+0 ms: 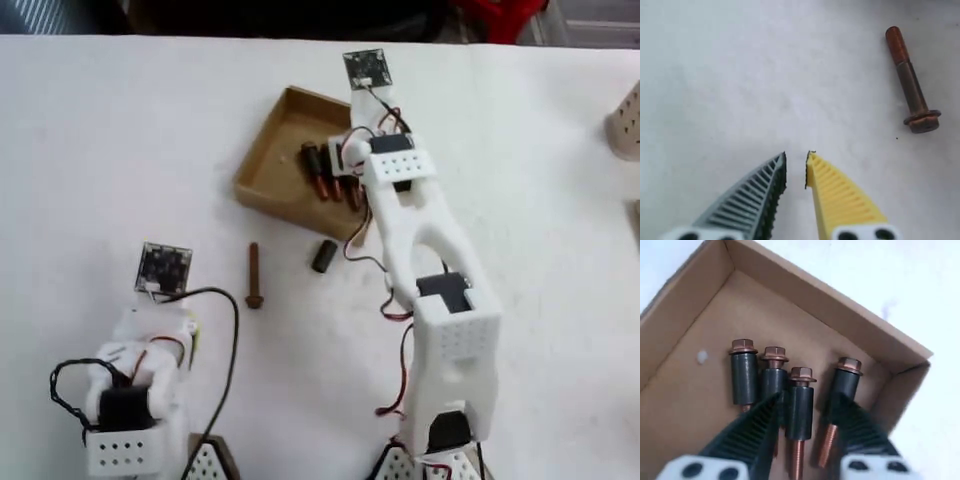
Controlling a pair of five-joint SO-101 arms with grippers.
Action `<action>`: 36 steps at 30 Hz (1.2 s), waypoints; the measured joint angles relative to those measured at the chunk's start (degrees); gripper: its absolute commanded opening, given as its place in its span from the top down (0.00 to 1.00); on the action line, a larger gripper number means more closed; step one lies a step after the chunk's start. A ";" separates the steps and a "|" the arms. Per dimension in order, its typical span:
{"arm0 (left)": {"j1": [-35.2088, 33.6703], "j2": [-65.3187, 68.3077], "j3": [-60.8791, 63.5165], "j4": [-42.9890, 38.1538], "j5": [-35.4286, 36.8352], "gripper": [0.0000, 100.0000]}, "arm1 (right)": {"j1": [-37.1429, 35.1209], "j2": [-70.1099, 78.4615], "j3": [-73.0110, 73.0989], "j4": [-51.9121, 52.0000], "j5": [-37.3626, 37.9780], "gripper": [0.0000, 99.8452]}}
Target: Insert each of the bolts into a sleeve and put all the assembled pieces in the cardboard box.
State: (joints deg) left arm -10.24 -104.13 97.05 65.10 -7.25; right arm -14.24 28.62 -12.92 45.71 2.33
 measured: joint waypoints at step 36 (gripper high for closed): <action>0.00 0.00 0.00 0.00 0.00 0.90 | -13.01 -37.27 48.44 0.35 -22.86 0.98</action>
State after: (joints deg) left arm -10.24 -104.13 97.05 65.10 -7.25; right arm -27.25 -8.66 35.52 46.07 -20.53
